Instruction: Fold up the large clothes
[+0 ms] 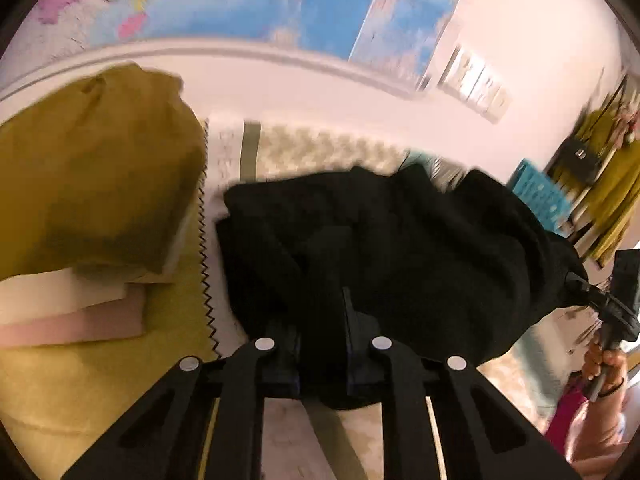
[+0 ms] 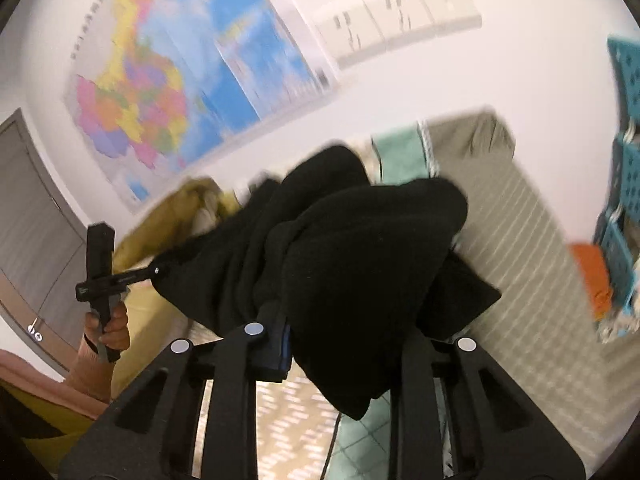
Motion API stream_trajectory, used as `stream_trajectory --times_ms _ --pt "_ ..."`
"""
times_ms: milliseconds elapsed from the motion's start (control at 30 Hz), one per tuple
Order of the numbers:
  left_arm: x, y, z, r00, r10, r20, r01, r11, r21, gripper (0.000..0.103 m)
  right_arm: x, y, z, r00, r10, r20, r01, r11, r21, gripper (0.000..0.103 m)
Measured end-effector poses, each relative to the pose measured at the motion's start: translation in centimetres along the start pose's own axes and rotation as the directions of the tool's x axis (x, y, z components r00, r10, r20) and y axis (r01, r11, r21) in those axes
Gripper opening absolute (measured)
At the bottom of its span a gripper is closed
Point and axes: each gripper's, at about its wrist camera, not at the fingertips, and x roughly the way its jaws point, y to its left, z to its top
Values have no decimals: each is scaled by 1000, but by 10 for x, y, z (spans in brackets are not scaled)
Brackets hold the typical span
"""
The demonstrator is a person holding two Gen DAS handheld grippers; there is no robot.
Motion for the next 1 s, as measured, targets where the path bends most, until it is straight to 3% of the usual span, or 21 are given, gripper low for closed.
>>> stream_trajectory --times_ms 100,133,200,233,267,300,333,367,467,500,533,633,700,800,833,867,900,933,1000 --pt "-11 -6 -10 998 -52 -27 52 998 18 15 -27 -9 3 998 -52 41 53 998 -29 23" --pt "-7 -12 -15 997 -63 -54 65 997 33 16 -23 -25 -4 996 -93 0 93 996 4 24" --pt "11 -25 -28 993 8 -121 4 996 93 16 4 -51 -22 972 -176 -158 185 982 43 26" --pt "21 -27 -32 989 38 -144 -23 994 104 17 14 -59 -30 962 -181 -207 197 979 60 30" --pt "27 -26 -35 985 47 -164 -30 994 100 20 19 -63 -38 951 -207 -229 227 972 62 42" --pt "29 -26 -37 983 52 -176 -34 994 103 29 16 -62 -39 949 -228 -216 244 968 51 48" --pt "29 -24 -36 980 83 -180 -63 992 110 40 9 -60 -36 953 -231 -197 245 968 50 62" --pt "24 -23 -35 982 90 -163 -73 992 105 43 1 -57 -32 952 -252 -173 264 963 48 71" --pt "-2 -24 -25 994 88 -67 -80 991 109 50 -30 -41 -17 960 -278 -44 279 960 16 73" --pt "-11 -28 -20 998 57 -35 -53 992 114 63 -38 -33 -12 962 -274 2 274 962 9 73" --pt "-18 -35 -14 1000 16 -8 -15 992 126 74 -39 -28 -9 966 -256 22 256 967 -2 68" --pt "-21 -64 -5 999 -43 18 38 979 202 77 -19 3 -1 989 -145 17 146 984 -100 59" --pt "1 -89 1 995 -90 -31 95 964 249 81 13 18 -3 992 -111 -58 100 981 -165 46" --pt "50 -125 2 986 -88 -139 127 944 303 81 67 28 -8 978 -119 -171 81 974 -211 22" --pt "61 -129 2 983 -85 -165 132 944 303 81 78 28 -10 975 -120 -188 80 975 -208 8" --pt "80 -133 2 972 -87 -220 149 947 284 80 89 27 -11 971 -120 -206 77 976 -204 4" --pt "95 -134 2 961 -91 -260 161 952 261 64 97 28 -8 972 -112 -206 70 977 -200 3" --pt "105 -134 4 959 -84 -272 153 958 243 38 98 28 -6 977 -88 -196 50 981 -188 3" --pt "114 -125 13 963 -49 -264 106 973 207 6 92 35 6 986 -73 -153 42 980 -192 3"
